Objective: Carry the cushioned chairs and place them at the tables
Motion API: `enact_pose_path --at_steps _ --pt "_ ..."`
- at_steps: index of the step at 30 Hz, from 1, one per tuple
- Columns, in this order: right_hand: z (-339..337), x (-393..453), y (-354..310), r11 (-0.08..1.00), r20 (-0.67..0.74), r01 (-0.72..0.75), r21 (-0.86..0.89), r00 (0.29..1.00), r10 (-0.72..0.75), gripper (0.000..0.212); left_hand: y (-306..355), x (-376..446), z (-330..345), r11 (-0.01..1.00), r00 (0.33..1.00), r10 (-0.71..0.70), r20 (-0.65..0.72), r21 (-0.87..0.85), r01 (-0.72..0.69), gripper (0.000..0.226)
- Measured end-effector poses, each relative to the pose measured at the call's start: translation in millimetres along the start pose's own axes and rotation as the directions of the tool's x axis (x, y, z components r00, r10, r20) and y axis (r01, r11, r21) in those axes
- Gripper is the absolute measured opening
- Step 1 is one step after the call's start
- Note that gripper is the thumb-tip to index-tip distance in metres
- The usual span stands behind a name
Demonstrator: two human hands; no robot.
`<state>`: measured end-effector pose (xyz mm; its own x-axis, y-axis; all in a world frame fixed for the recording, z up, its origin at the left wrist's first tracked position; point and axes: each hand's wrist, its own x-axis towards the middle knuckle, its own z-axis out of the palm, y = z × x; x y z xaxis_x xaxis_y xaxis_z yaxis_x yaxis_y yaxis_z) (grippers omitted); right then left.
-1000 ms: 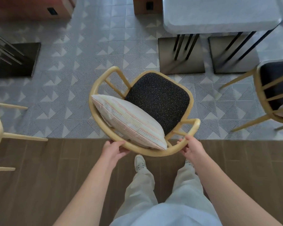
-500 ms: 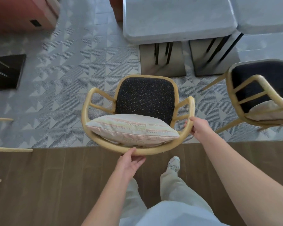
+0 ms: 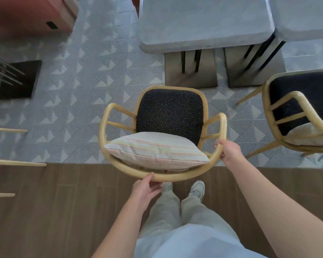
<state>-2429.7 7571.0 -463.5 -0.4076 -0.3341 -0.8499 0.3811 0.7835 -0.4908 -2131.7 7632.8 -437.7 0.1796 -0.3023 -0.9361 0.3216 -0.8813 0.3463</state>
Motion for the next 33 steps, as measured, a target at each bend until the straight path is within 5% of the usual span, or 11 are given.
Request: enact_pose_path --at_steps 8,14,23,33 --pt "9.4 -27.3 31.0 0.999 -0.002 0.001 -0.044 1.0 -0.002 0.027 42.5 29.6 -35.7 0.969 0.943 0.239 -0.233 0.123 -0.216 0.021" --pt "24.2 -45.4 55.9 0.985 0.016 -0.13 0.112 0.991 0.13 0.025 78.2 46.0 -60.7 0.969 0.958 0.236 -0.161 0.111 -0.22 0.029" --pt "20.3 -41.4 50.2 0.988 0.008 -0.101 0.119 0.995 0.101 0.018 76.6 50.8 -61.1 0.979 0.976 0.199 -0.093 0.065 -0.194 0.044" --pt "-64.0 9.9 -29.7 1.0 -0.039 0.003 0.026 0.999 -0.002 0.016 40.3 21.4 49.2 0.971 0.968 0.239 -0.074 0.006 -0.239 0.042"
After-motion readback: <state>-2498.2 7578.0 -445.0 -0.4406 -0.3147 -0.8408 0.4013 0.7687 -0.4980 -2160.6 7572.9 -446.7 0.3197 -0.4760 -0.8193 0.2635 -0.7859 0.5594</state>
